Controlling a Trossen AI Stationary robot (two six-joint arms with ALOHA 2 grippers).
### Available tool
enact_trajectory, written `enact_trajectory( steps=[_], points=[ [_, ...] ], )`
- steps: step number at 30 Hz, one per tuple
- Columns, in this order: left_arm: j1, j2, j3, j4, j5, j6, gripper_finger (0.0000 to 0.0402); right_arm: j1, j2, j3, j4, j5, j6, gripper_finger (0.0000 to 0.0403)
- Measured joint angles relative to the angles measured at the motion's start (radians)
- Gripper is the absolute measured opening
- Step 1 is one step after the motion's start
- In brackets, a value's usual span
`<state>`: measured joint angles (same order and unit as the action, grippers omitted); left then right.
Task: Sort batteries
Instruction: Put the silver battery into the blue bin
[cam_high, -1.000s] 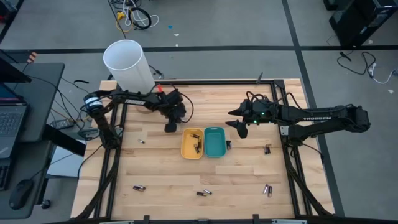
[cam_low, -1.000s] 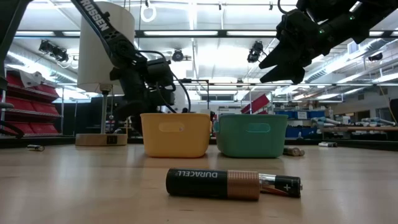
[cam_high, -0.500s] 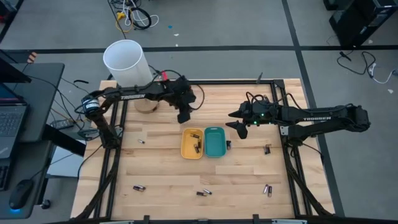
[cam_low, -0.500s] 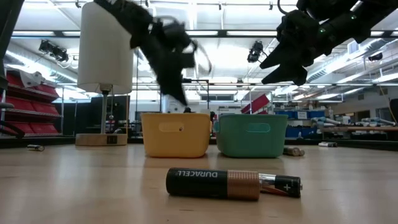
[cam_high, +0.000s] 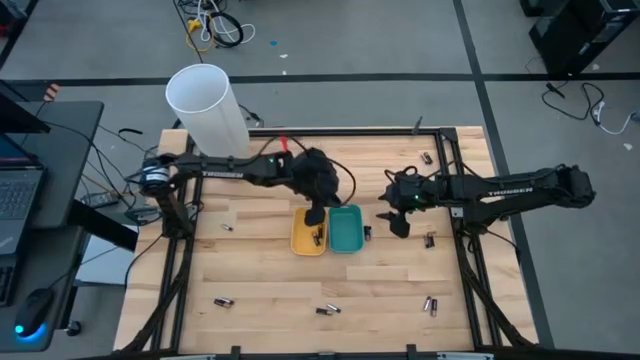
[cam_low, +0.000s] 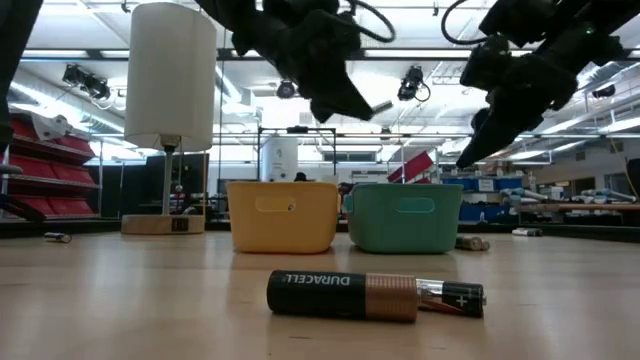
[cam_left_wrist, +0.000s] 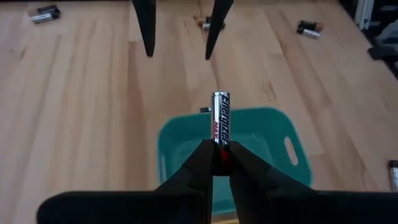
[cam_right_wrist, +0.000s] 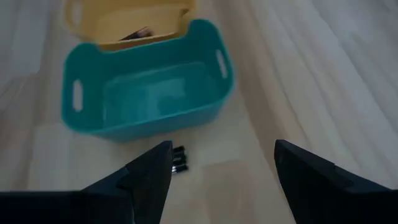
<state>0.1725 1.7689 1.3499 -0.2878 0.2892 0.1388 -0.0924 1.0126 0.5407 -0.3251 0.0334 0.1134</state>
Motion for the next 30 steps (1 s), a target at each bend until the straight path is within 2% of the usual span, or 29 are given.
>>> enact_trajectory(
  steps=[7,13,17,20,23,26,30],
  points=[
    [-0.055,0.101,0.0,0.003,-0.016,0.009,0.0052,0.069,0.0,0.0,-0.001,-0.029,-0.248,0.0266],
    [-0.091,0.139,-0.001,0.033,-0.07,0.014,0.0107,0.082,0.0,-0.045,0.02,-0.031,-0.212,0.0271],
    [-0.094,0.137,0.0,0.033,-0.129,-0.012,0.0153,0.092,0.0,-0.112,0.154,-0.03,-0.115,0.0279],
    [-0.094,0.136,0.016,0.014,-0.155,-0.068,0.0178,0.105,0.0,-0.166,0.275,-0.03,-0.119,0.0289],
    [-0.093,0.135,0.063,-0.037,-0.233,-0.149,0.0192,0.111,0.0,-0.197,0.304,-0.029,-0.132,0.03],
    [-0.087,0.134,0.161,-0.107,-0.298,-0.215,0.0195,0.111,0.0,-0.223,0.305,-0.029,-0.132,0.0313],
    [-0.085,0.132,0.305,-0.226,-0.34,-0.166,0.0196,0.111,0.01,-0.267,0.367,-0.031,-0.135,0.0333]
  ],
)
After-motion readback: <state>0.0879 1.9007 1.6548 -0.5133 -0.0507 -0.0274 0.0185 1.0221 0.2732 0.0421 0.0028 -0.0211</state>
